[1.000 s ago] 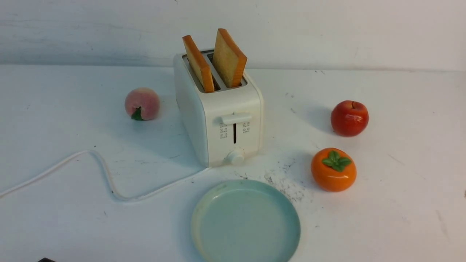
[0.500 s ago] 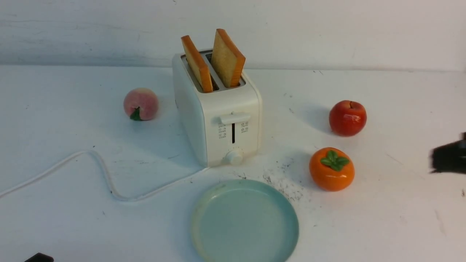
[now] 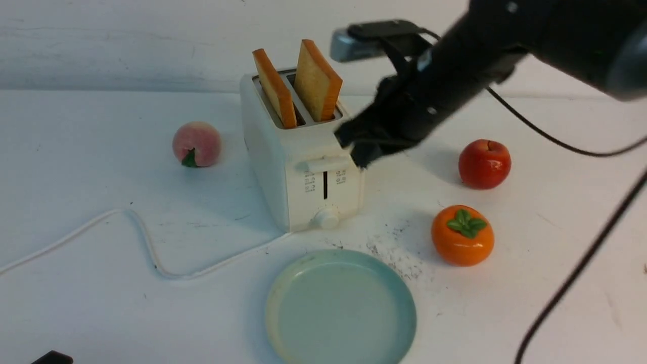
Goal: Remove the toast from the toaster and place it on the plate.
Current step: Use the right arm to take out a slice of bread
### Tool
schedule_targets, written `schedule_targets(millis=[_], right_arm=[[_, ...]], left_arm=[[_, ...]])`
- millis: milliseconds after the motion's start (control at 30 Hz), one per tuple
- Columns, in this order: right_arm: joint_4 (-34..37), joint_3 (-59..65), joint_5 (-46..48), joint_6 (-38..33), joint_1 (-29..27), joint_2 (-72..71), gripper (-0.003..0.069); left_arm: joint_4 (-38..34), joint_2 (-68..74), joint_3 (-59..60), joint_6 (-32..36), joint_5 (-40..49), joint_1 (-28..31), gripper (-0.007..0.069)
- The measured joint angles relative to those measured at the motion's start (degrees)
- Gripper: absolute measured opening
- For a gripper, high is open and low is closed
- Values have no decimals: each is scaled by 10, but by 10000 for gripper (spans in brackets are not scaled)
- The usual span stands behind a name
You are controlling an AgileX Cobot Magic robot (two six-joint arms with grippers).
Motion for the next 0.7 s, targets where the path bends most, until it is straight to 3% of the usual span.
schedule_targets(millis=[267, 400, 533, 700], right_arm=[[-39, -383, 60, 37, -8, 191, 8], [-70, -468, 64, 76, -11, 241, 43], [-97, -483, 36, 98, -11, 262, 147], [-135, -483, -14, 108, -11, 292, 384]], left_arm=[[20, 0, 0, 1, -11, 0, 237], [21, 0, 0, 1, -13, 0, 237], [21, 0, 0, 1, -13, 0, 237], [21, 0, 0, 1, -13, 0, 237]])
